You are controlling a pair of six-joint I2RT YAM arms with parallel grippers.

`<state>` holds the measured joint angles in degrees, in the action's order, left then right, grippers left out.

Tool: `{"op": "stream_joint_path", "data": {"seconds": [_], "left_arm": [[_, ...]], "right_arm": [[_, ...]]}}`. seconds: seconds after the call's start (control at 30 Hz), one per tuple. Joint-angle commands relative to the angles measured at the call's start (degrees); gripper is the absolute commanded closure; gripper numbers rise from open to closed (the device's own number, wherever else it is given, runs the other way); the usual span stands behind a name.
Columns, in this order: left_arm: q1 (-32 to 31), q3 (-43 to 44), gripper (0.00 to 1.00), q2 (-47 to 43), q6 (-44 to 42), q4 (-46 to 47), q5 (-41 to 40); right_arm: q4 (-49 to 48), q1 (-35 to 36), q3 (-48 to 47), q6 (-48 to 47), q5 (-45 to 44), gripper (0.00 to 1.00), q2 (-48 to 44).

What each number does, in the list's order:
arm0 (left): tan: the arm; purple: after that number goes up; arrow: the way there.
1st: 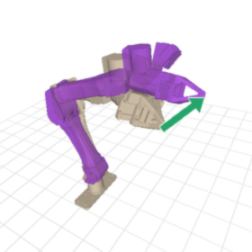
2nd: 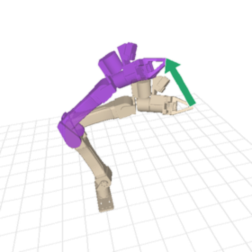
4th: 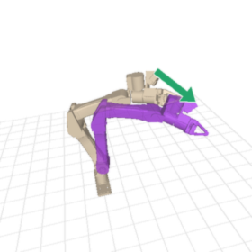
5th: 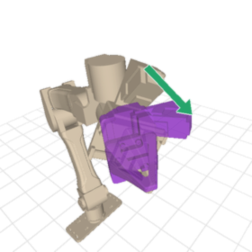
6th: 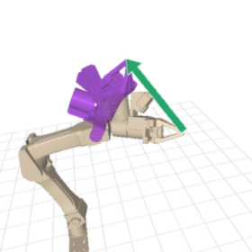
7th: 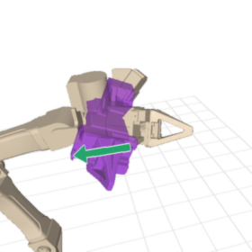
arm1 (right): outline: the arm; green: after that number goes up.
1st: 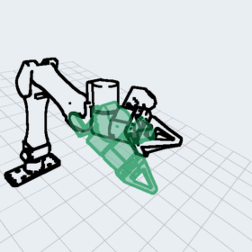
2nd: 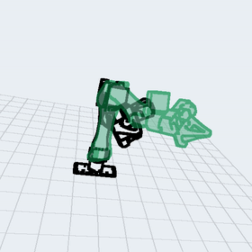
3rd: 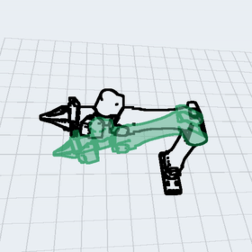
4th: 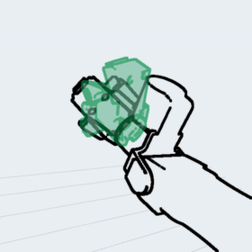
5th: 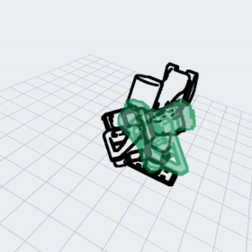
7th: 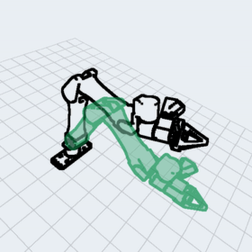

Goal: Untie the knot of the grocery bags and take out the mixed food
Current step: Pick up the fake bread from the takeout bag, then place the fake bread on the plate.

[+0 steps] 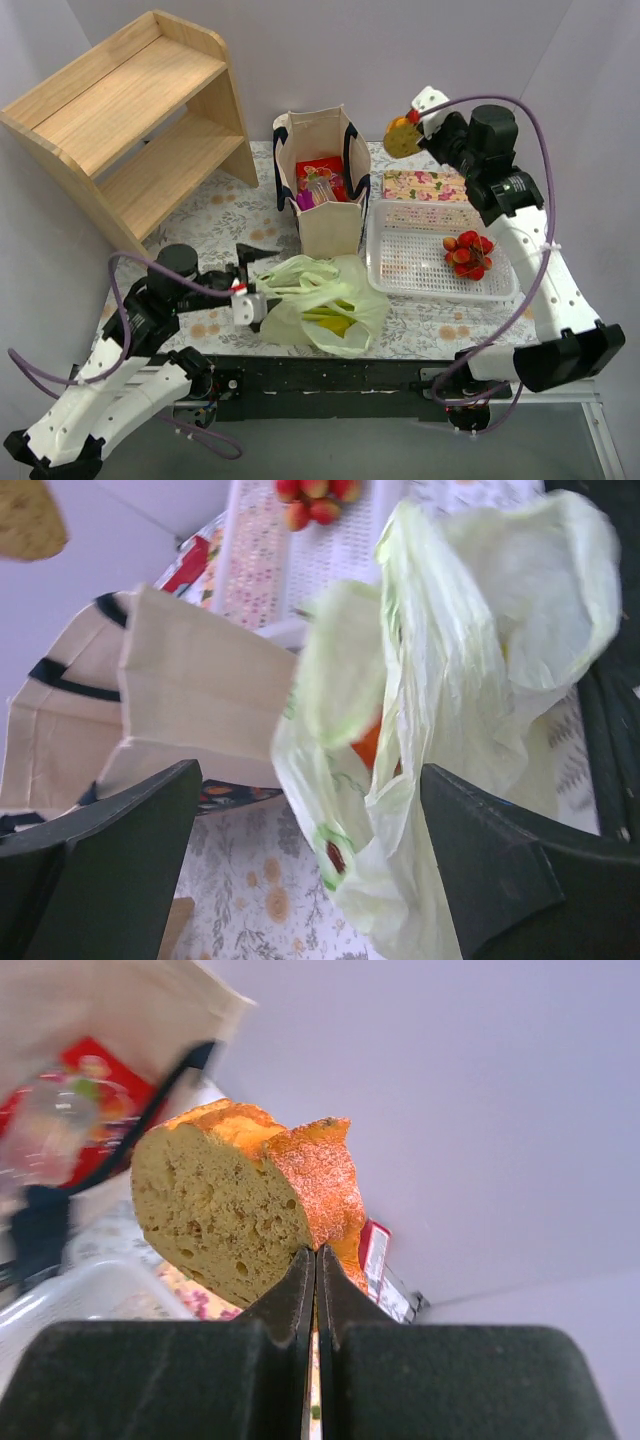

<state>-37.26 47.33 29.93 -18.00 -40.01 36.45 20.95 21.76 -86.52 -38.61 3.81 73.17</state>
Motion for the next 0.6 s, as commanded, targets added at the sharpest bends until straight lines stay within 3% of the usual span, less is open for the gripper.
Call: {"op": "stream_joint_path", "data": {"seconds": [0.0, 0.13, 0.3, 0.57], "left_arm": [[-0.1, 7.8, 0.05, 11.3, 16.7, 14.6, -10.6], [0.0, 11.6, 0.02, 21.0, 20.4, 16.9, -17.4], [0.0, 12.4, 0.02, 23.7, 24.7, 22.4, -20.8], [0.3, 11.9, 0.02, 25.1, 20.4, 21.3, -26.1]], "right_arm": [[-10.1, -9.5, -2.4, 6.4, 2.7, 0.99, 6.4], [-14.5, -14.4, -1.3, 9.0, 3.0, 0.99, 13.3], [-15.7, -17.7, 0.7, 14.0, 5.7, 0.99, 19.4], [-15.1, -18.7, 1.4, 23.4, 10.6, 0.99, 28.0]]}}
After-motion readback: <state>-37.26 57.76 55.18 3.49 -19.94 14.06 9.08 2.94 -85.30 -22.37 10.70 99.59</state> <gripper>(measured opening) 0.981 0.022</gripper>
